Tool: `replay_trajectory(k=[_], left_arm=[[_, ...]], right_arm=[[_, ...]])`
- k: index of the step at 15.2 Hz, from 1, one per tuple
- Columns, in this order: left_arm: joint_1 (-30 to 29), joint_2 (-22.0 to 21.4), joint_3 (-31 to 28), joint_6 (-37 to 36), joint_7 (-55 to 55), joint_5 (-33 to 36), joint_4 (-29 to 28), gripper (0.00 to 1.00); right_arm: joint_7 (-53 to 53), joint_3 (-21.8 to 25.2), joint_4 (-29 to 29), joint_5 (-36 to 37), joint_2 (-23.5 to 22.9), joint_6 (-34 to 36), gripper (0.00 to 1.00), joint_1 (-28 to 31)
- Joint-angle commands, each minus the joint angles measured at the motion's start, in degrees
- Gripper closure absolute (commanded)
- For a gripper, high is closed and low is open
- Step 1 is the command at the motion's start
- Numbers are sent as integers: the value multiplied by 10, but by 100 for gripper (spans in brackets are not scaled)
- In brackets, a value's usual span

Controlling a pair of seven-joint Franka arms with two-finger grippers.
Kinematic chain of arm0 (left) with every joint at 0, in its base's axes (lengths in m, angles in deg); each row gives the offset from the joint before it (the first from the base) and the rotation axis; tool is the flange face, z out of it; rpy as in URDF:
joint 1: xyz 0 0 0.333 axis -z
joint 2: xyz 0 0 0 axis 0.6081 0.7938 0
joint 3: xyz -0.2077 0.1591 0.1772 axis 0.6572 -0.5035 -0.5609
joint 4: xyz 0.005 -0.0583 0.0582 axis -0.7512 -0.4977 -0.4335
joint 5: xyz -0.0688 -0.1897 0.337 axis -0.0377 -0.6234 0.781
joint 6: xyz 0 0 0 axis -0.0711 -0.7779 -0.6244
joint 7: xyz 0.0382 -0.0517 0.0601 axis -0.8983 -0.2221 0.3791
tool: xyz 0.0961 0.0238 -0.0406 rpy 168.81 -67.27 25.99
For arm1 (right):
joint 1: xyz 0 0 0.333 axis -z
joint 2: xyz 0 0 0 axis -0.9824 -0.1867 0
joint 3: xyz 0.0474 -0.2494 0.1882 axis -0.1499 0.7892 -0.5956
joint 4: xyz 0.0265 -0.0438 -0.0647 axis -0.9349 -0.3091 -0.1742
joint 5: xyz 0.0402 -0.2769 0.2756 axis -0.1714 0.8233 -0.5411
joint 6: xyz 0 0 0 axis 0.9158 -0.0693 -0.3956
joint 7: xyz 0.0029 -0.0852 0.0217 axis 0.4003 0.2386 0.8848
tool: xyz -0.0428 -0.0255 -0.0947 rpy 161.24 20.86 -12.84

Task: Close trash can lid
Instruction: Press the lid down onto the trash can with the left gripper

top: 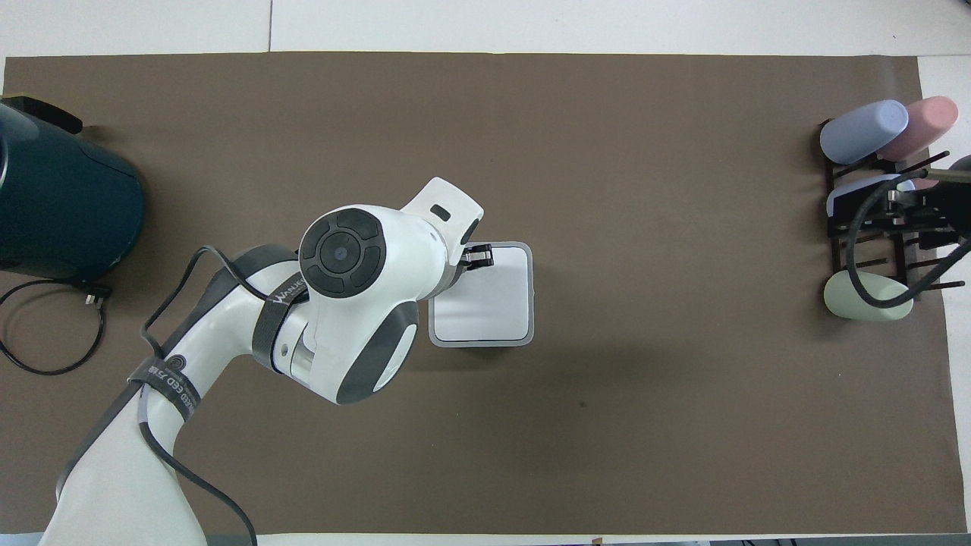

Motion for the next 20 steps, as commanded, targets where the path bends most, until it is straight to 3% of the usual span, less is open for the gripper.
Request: replay_trajectory(k=[1,15,20], left_arm=[[12,13,2,21,-3,-3,-17,100],[15,31,2,43,16,-3,4,100],[37,52,1,43,21,29,-1,100]], right_arm=[[8,-1,-5,0,4,-1,0,4],[8,-1,-5,0,4,-1,0,4],[8,-1,-5,0,4,-1,0,4]])
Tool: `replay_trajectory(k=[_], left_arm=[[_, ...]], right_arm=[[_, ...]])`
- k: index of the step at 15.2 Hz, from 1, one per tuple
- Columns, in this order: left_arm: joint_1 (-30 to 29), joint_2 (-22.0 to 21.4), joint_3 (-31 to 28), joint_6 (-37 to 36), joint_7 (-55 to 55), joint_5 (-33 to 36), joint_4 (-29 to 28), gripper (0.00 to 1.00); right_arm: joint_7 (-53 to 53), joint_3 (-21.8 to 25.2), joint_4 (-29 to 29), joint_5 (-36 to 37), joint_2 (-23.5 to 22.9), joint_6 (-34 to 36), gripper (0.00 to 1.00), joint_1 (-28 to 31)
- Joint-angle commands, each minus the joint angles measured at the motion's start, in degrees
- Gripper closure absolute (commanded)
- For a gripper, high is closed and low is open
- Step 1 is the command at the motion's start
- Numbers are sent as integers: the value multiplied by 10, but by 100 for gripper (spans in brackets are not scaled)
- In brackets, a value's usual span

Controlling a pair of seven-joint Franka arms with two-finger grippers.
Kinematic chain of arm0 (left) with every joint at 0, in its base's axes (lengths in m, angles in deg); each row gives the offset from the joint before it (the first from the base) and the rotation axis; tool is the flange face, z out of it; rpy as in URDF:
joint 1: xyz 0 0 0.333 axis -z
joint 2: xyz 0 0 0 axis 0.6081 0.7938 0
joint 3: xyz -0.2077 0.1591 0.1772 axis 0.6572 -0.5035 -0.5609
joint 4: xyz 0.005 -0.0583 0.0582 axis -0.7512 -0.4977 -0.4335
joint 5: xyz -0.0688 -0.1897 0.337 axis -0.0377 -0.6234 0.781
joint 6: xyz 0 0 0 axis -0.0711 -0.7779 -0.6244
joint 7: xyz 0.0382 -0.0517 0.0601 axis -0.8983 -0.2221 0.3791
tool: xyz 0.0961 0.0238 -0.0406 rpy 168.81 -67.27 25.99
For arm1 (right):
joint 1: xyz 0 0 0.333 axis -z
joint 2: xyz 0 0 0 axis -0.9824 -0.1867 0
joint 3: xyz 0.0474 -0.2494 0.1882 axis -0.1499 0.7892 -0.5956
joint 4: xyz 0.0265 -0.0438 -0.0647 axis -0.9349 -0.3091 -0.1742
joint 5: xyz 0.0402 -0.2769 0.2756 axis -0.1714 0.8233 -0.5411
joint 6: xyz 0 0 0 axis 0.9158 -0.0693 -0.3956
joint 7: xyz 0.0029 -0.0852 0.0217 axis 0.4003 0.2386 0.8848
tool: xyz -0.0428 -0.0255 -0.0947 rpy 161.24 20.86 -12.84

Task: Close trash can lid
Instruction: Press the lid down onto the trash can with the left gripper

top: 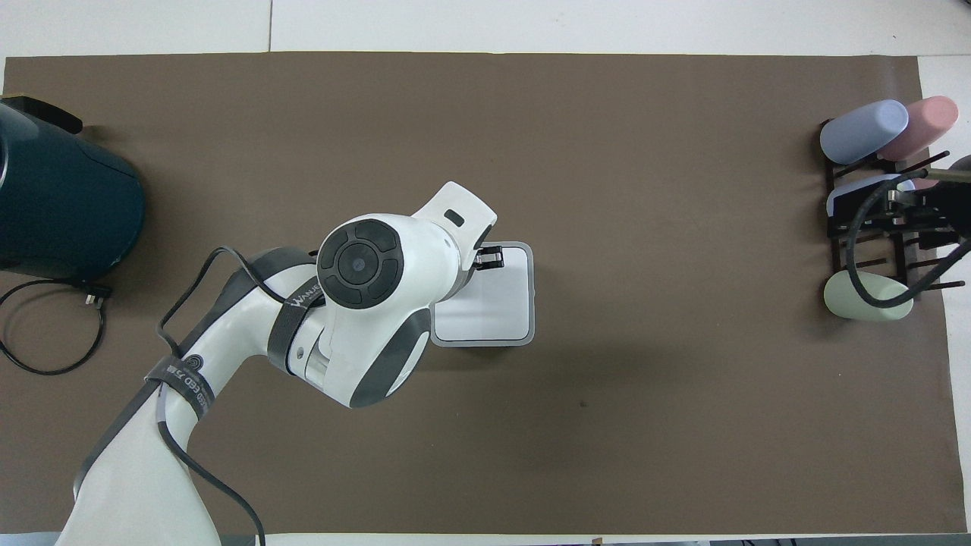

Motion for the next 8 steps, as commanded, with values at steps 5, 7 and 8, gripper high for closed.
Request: replay_trajectory(k=[5,7,8], left_arm=[[19,43,0,14,19,8,5,100],[8,28,0,-4,14,8,7,100],[-2,20,1,-31,13,8,19,100]], right_arm=[[8,-1,-5,-1,4,-1,0,4],[8,-1,-5,0,4,-1,0,4],[8,-1,-5,0,4,-1,0,4]])
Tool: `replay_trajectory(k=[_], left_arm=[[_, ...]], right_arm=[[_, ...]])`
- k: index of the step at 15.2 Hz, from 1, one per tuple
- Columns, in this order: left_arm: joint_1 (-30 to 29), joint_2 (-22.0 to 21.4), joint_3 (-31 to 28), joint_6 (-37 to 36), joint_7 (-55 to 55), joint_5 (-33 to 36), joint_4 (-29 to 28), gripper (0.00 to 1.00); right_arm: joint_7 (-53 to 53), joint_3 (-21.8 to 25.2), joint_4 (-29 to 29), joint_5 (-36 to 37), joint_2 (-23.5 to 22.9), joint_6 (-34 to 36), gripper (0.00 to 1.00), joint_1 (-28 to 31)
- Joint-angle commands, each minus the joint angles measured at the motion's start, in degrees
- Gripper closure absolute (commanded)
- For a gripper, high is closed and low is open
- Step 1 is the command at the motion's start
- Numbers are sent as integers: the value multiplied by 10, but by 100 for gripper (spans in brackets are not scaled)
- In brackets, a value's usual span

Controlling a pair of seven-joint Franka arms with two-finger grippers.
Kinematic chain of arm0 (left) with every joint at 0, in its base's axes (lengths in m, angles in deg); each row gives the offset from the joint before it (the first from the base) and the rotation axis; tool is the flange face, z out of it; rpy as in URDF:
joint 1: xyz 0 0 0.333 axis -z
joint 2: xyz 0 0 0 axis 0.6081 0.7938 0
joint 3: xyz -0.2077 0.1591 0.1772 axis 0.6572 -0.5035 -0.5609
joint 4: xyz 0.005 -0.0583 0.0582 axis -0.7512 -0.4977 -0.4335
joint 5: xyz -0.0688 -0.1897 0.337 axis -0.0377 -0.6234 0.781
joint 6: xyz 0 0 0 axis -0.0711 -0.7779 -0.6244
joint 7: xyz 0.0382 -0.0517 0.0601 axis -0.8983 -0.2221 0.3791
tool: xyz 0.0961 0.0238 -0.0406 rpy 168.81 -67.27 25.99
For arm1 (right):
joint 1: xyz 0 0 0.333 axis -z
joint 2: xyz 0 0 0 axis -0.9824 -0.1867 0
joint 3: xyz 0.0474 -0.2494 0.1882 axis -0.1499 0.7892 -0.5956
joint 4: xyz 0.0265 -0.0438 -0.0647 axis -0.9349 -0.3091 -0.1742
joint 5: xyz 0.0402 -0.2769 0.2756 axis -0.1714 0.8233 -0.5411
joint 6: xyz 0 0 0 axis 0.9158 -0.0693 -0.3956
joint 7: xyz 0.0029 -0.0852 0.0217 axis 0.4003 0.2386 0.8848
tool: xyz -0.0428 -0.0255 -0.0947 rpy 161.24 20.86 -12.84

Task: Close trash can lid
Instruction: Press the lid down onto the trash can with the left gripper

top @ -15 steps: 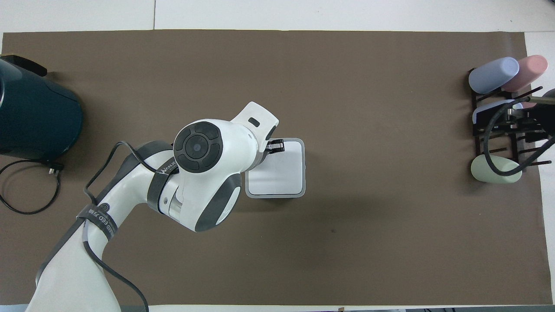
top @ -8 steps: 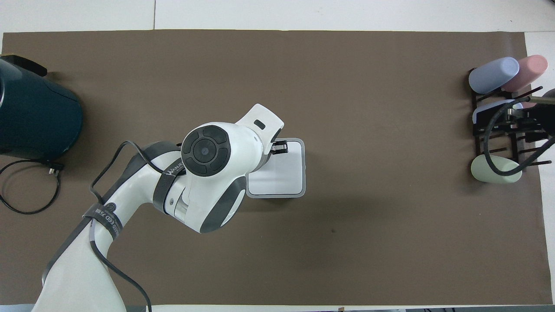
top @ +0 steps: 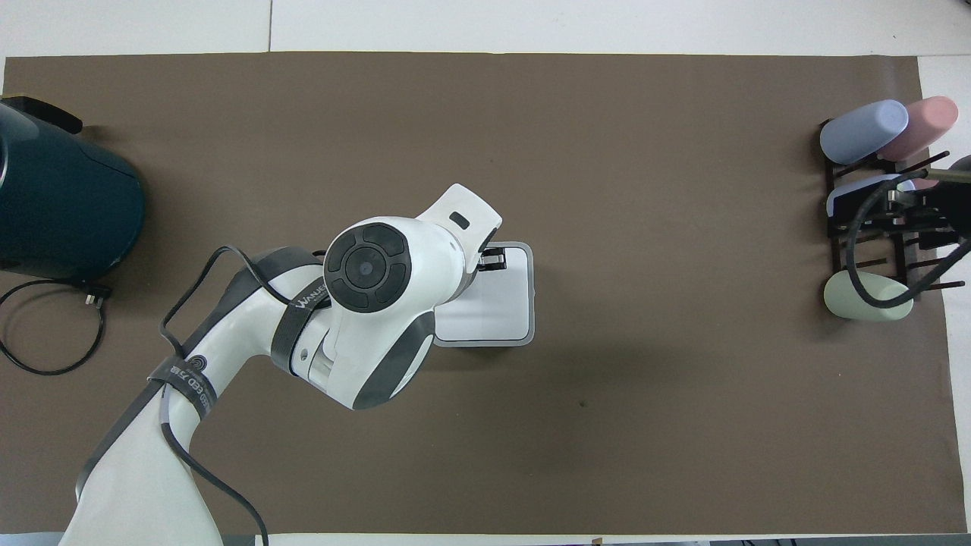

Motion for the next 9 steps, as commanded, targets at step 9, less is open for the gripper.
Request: replay_trajectory(k=[9], left_arm=[[-103,-85,2,-240,-47,-17,54,80]], right_arm=[[8,-1,-5,0,4,-1,0,4]])
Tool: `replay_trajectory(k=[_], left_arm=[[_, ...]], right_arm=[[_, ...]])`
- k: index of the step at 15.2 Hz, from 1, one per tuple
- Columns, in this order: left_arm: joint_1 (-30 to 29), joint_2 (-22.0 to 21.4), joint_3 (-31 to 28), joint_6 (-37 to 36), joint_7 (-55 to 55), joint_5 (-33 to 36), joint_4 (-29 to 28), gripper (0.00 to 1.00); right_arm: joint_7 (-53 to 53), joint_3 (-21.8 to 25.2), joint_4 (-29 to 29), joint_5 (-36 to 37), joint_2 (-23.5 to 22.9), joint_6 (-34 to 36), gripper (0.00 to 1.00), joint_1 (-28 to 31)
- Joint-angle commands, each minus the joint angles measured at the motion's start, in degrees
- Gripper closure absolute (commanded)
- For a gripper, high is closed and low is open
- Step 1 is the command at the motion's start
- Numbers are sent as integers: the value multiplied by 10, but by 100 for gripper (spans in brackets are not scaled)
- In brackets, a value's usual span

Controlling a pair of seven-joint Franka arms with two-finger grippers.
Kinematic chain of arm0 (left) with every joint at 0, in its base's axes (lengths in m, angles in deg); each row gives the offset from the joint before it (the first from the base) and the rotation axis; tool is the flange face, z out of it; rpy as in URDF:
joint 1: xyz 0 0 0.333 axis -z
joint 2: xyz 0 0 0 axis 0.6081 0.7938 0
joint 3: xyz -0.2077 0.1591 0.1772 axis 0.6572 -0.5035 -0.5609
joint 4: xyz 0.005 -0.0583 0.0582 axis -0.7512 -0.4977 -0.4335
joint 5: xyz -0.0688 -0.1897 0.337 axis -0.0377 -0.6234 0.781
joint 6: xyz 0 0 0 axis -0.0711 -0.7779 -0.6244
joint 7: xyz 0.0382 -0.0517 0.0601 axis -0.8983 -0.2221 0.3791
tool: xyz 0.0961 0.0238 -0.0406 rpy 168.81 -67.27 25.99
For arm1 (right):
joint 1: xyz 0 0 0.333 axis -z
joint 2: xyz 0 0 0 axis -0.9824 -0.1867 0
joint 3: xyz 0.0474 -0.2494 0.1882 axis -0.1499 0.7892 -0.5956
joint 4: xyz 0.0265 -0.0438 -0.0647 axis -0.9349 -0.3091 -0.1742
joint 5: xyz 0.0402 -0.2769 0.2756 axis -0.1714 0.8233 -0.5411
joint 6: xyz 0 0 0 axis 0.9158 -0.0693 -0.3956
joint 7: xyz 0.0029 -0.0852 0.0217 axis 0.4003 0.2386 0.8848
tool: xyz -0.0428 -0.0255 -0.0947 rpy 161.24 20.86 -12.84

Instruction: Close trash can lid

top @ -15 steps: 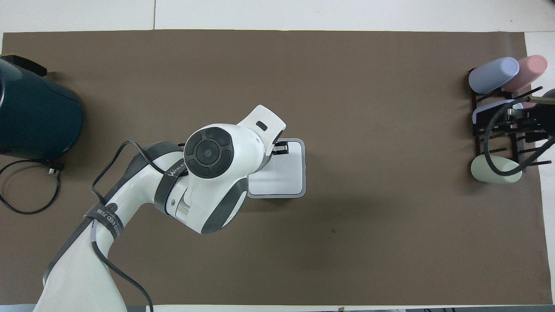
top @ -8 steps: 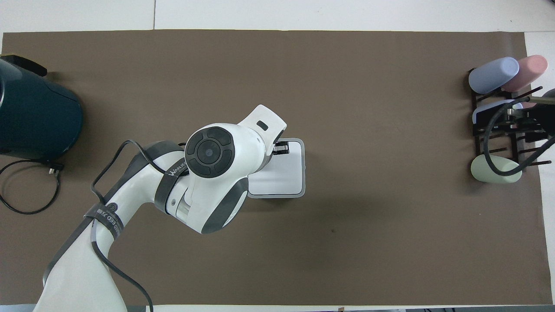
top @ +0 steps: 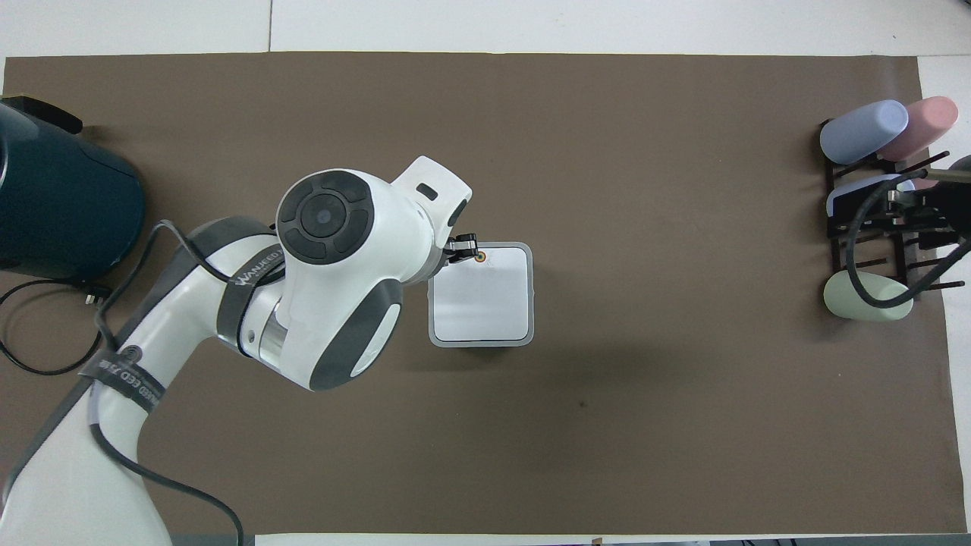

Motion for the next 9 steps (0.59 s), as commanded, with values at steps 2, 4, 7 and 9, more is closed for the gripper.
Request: replay_trajectory(k=[2,4,7,9], left_arm=[[-87,-78,0,-104,-87,-24,-7,0],[-149,-99,0,-162,-184,-24,-4,0],[-232,-117,1,-227,-309,-19,7,0],[-270,-124,1,-246,-348,-16,17,0]], right_arm=[[8,-1,-5,0,4,-1,0,4],[8,-1,-5,0,4,-1,0,4],[8,-1,-5,0,4,-1,0,4],[8,-1,-5,0,4,-1,0,4]])
